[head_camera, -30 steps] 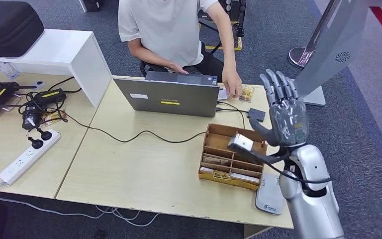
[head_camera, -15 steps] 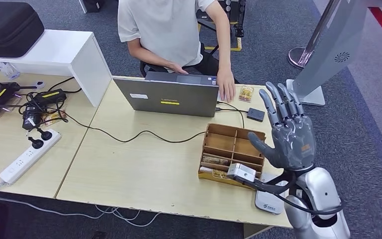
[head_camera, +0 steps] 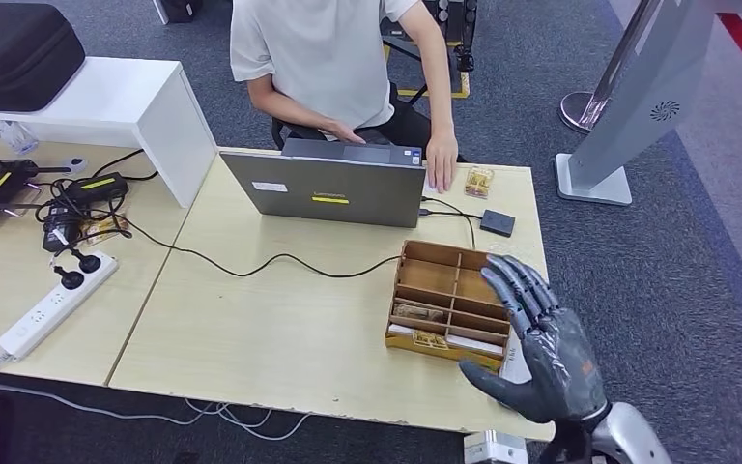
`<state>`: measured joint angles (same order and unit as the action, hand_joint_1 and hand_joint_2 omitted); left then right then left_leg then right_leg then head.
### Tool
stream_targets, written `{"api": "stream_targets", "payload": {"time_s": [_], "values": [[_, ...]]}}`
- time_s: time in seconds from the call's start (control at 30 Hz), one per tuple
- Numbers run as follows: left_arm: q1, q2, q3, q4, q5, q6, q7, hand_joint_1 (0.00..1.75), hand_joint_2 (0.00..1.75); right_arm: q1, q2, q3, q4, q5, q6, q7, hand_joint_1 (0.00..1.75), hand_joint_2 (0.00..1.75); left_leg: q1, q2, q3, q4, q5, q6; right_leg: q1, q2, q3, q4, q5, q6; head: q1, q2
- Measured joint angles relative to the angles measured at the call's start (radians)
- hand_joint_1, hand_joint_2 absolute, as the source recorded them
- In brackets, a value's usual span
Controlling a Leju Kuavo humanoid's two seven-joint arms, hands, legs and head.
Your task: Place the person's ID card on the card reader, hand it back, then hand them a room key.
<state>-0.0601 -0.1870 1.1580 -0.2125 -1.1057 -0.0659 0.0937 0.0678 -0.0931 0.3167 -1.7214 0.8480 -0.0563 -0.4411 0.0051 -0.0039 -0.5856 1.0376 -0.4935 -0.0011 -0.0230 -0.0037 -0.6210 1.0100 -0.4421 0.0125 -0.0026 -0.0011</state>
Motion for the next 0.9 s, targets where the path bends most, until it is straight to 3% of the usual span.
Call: {"api": "stream_targets", "payload": {"time_s": [0.1, 0.13, 0.3, 0.57, 0.9], "values": [[-0.002, 0.001, 0.005, 0.0, -0.009, 0.001, -0.002, 0.0, 1.75, 0.008, -0.023, 0.03, 0.068, -0.084, 0.182, 0.006, 0.0, 1.75, 0.0, 0.001, 0.0, 0.0, 0.0, 0.0, 0.0, 0.001, 0.0, 0.0, 0.0, 0.0, 0.0, 0.0], [-0.004, 0.002, 0.006, 0.0, -0.012, -0.001, -0.002, 0.0, 1.75, 0.006, -0.026, 0.047, 0.117, -0.09, 0.202, -0.012, 0.0, 1.75, 0.0, 0.001, 0.0, 0.0, 0.0, 0.0, 0.0, 0.0, 0.0, 0.0, 0.0, 0.0, 0.0, 0.0], [-0.008, 0.007, 0.007, 0.0, -0.017, -0.005, -0.003, 0.0, 1.75, -0.025, -0.025, 0.122, 0.33, -0.095, 0.076, -0.057, 0.0, 1.75, 0.0, 0.0, 0.0, 0.0, 0.001, -0.001, 0.0, 0.0, 0.001, 0.0, 0.0, 0.0, 0.0, 0.0], [-0.012, 0.008, 0.007, 0.0, -0.025, -0.006, -0.003, 0.0, 1.75, -0.068, -0.001, 0.184, 0.472, -0.104, 0.074, -0.023, 0.0, 1.75, 0.001, 0.0, 0.001, 0.0, 0.001, -0.001, 0.0, 0.0, 0.001, 0.001, 0.0, -0.001, 0.0, 0.0], [-0.012, 0.008, 0.007, 0.0, -0.043, -0.008, -0.004, 0.0, 1.75, -0.134, 0.098, 0.2, 0.627, -0.049, -0.02, -0.02, 0.0, 1.75, 0.001, 0.0, 0.001, 0.0, 0.001, -0.002, 0.0, 0.001, 0.001, 0.001, 0.0, -0.001, 0.0, 0.0]]}}
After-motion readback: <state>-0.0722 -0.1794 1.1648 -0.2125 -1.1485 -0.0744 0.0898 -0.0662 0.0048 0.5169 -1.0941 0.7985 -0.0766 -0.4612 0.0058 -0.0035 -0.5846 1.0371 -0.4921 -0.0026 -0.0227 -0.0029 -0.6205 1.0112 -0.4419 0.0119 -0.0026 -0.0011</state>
